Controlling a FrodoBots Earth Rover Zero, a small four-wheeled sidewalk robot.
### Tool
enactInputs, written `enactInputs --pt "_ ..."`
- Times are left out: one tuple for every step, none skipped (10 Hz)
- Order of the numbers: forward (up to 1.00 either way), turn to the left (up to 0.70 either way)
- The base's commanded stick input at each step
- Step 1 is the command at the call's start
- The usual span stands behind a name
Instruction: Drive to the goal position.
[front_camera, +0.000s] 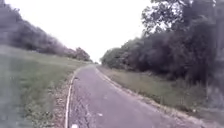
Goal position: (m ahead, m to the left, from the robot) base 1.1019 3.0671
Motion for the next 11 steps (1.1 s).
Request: enactInputs --pt "0.85 0.00" --pt "0.85 0.00" --pt "0.85 0.00" --pt "0.85 0.00" --pt "0.85 0.00" --pt "0.85 0.00" --pt "0.85 0.00" --pt "0.85 0.00" --pt "0.85 0.00" --pt "0.85 0.00" --pt "0.85 -0.26"
